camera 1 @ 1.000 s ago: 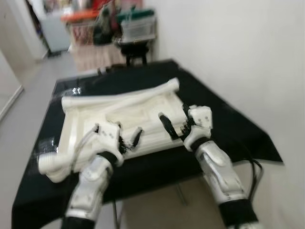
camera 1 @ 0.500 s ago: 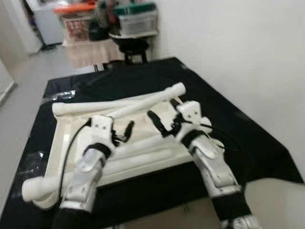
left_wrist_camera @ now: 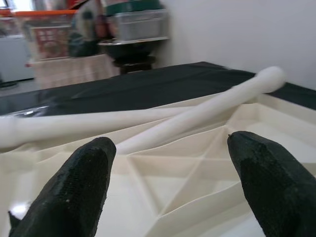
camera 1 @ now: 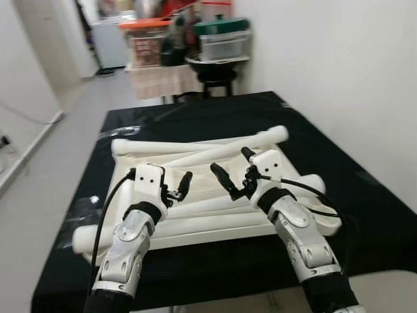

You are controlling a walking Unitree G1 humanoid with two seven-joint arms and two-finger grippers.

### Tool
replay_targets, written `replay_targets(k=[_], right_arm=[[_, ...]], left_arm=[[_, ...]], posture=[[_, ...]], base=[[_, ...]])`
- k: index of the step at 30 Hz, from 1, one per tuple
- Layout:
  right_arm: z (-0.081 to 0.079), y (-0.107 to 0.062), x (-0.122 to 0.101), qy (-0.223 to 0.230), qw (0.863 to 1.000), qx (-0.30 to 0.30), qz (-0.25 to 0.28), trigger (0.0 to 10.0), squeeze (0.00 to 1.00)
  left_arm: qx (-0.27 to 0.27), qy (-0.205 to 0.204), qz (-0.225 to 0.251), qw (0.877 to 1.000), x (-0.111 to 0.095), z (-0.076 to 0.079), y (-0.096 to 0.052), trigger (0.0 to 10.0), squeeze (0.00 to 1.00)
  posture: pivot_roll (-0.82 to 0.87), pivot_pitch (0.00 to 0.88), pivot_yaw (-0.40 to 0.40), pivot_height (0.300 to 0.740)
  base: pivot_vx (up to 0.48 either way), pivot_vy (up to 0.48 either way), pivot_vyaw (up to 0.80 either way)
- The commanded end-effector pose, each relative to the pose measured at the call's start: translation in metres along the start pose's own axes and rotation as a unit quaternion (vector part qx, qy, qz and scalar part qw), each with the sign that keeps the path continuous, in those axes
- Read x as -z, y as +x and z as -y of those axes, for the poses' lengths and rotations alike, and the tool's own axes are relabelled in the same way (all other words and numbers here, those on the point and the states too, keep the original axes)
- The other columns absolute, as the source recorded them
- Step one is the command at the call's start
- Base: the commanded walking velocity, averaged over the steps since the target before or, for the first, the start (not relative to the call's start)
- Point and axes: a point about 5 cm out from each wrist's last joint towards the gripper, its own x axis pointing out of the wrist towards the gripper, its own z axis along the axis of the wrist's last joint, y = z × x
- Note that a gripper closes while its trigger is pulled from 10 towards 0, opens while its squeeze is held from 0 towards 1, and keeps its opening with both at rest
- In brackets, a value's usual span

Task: Building children table

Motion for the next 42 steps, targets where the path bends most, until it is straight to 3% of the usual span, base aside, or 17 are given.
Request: replay_targets(k=[1, 6, 19, 26, 42], right_arm=[[0.000, 0.001, -0.002, -0.001, 1.000, 0.003, 0.001, 10.0, 0.00], [0.004, 0.002, 0.002, -0.012, 1.000, 0.024, -0.016, 10.0, 0.00], [0.005, 0.002, 0.002, -0.013, 0.999, 0.024, -0.020, 10.0, 0.00], [0.007, 0.001, 0.007, -0.024, 0.998, 0.028, -0.049, 10.0, 0.00], [0.006, 0.001, 0.016, -0.068, 0.992, 0.035, -0.095, 10.0, 0.00]], left_arm=[[-0.006, 0.010, -0.014, 1.000, 0.005, -0.004, -0.002, 10.0, 0.00], [0.008, -0.005, -0.016, 1.000, 0.006, -0.001, -0.004, 10.0, 0.00], [0.007, -0.010, -0.019, 1.000, 0.006, -0.001, -0.004, 10.0, 0.00], [-0.001, -0.030, -0.034, 0.999, 0.012, 0.000, -0.002, 10.0, 0.00], [0.019, -0.033, -0.048, 0.998, 0.017, 0.007, -0.004, 10.0, 0.00]], posture=[[-0.05, 0.000, 0.052, 0.740], [-0.06, 0.000, 0.052, 0.740], [-0.06, 0.000, 0.050, 0.740], [-0.07, 0.000, 0.053, 0.740], [-0.07, 0.000, 0.055, 0.740]], base=[[0.000, 0.000, 0.80], [0.000, -0.103, 0.00], [0.000, -0.462, 0.00], [0.000, 0.000, 0.00], [0.000, 0.000, 0.00]])
